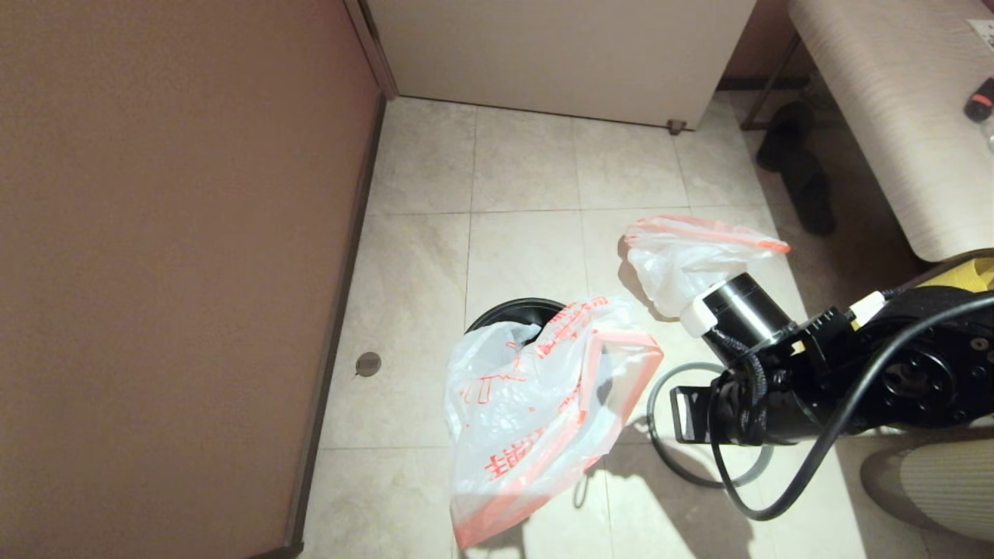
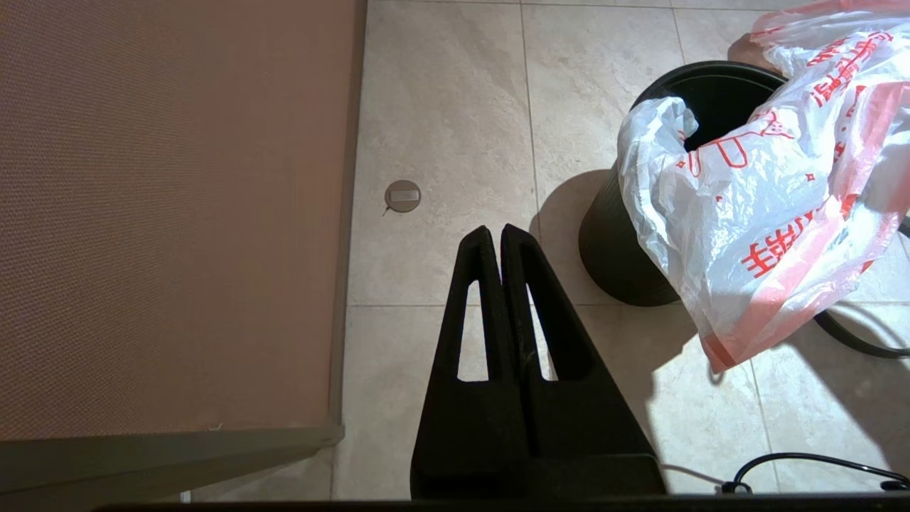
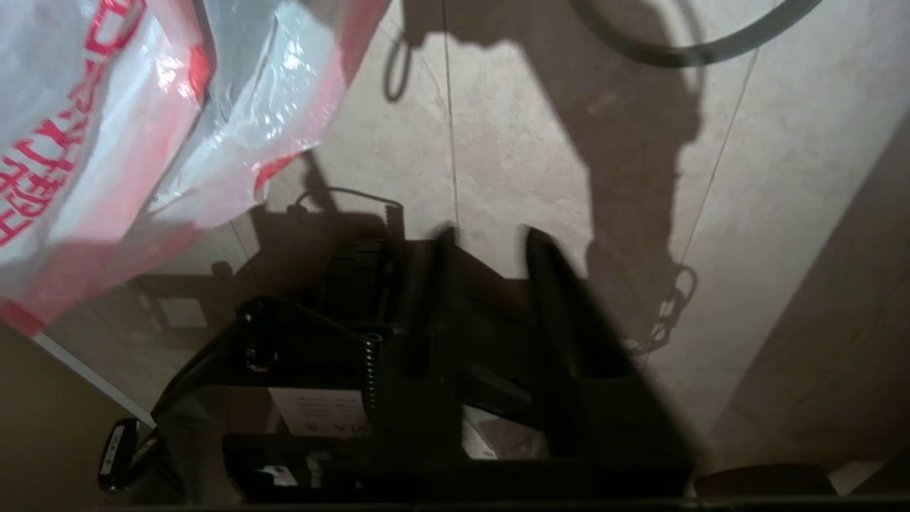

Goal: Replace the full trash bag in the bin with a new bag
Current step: Put the new garbage bag on the trash can

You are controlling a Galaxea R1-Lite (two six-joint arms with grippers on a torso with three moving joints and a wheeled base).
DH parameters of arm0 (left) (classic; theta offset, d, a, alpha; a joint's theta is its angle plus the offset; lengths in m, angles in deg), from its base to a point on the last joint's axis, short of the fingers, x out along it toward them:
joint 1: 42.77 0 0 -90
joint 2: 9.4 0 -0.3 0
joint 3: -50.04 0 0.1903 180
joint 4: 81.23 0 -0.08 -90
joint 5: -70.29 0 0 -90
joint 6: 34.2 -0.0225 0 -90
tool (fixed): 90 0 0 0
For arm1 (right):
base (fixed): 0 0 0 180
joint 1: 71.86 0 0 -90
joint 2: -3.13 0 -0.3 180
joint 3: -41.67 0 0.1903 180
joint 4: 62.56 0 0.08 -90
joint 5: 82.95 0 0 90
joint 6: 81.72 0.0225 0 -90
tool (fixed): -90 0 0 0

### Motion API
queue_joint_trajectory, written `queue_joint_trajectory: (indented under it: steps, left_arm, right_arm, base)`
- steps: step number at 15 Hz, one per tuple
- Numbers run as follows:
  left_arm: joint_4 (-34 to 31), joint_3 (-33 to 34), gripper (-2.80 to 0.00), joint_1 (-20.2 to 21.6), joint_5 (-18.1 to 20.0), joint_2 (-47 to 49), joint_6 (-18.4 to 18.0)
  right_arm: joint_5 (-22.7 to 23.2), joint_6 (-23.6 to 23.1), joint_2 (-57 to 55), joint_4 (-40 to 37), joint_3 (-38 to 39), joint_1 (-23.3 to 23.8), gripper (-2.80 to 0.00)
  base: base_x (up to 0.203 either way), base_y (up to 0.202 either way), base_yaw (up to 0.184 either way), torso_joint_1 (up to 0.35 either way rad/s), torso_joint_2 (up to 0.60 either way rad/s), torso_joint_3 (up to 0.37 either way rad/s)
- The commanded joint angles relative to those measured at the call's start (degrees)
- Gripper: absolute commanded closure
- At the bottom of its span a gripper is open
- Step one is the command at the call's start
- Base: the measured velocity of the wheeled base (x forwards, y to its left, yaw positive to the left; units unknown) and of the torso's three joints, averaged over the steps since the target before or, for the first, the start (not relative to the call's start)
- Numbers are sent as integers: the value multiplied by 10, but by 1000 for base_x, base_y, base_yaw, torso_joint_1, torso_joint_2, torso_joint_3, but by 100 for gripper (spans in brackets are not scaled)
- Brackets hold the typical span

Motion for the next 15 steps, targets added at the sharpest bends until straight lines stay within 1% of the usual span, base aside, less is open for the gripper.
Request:
queue_joint_trajectory:
  steps: [1, 2, 3, 4, 5, 6, 8, 10, 12, 13, 14, 15]
  left_arm:
    - [1, 0, 0, 0, 0, 1, -3]
    - [-10, 0, 0, 0, -4, 1, -8]
    - [-12, 0, 0, 0, -6, 1, -26]
    - [3, 0, 0, 0, -4, 1, -64]
    - [27, -8, 0, 0, 3, 2, -112]
    - [39, -38, 0, 0, 13, 9, -135]
    - [46, -97, 0, 0, 16, 73, -143]
    - [51, -161, 0, 0, 23, 201, -140]
    - [56, -208, 0, -4, 53, 342, -141]
    - [63, -225, 0, -21, 66, 423, -139]
    - [77, -235, 0, -50, 69, 495, -131]
    - [109, -244, 0, -99, 54, 577, -110]
  right_arm:
    - [1, 4, 0, 13, 25, -3, 0]
    - [0, 3, -5, 22, 33, -4, 0]
    - [-1, 3, -11, 36, 44, -6, 0]
    - [-2, 3, -14, 48, 50, -7, 0]
    - [-3, 3, -14, 57, 57, -7, 0]
    - [-4, 3, -13, 59, 64, -6, 0]
    - [-4, 3, -4, 59, 75, -1, 0]
    - [-4, 3, -9, 64, 75, -5, 0]
    - [-4, 3, -24, 93, 76, -4, 0]
    - [-4, 3, -31, 102, 75, -2, 0]
    - [-3, 2, -39, 106, 72, 2, 0]
    - [-2, -2, -54, 117, 66, 10, 0]
  base:
    - [0, 0, 0, 0, 0, 0]
    - [0, 0, 0, 0, 0, 0]
    - [0, 0, 0, 0, 0, 0]
    - [0, 0, 0, 0, 0, 0]
    - [0, 0, 0, 0, 0, 0]
    - [0, 0, 0, 0, 0, 0]
    - [0, 0, 0, 0, 0, 0]
    - [0, 0, 0, 0, 0, 0]
    - [0, 0, 0, 0, 0, 0]
    - [0, 0, 0, 0, 0, 0]
    - [0, 0, 0, 0, 0, 0]
    - [0, 0, 0, 0, 0, 0]
